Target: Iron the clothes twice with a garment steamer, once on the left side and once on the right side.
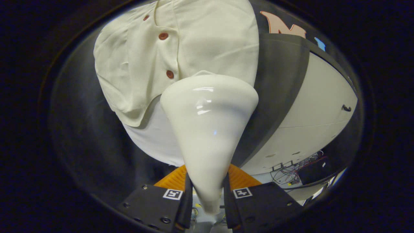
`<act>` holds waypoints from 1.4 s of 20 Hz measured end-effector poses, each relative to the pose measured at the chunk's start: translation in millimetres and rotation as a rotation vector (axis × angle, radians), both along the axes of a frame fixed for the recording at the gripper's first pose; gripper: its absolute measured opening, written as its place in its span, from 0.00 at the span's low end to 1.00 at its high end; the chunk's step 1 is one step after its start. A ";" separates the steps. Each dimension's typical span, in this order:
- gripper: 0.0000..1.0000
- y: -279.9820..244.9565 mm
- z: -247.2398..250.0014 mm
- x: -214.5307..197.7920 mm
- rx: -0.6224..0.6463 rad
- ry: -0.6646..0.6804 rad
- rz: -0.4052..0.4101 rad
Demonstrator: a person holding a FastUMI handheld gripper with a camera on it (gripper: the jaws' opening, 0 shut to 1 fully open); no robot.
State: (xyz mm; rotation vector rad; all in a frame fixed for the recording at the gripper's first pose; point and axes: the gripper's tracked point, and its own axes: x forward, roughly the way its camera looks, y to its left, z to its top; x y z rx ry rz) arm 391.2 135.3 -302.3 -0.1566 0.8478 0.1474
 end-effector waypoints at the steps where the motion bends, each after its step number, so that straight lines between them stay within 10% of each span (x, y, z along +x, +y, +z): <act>1: 0.42 1.9 5.3 -5.9 0.004 -0.017 -0.002; 28: 0.41 78.9 271.8 -133.3 0.192 -0.533 0.059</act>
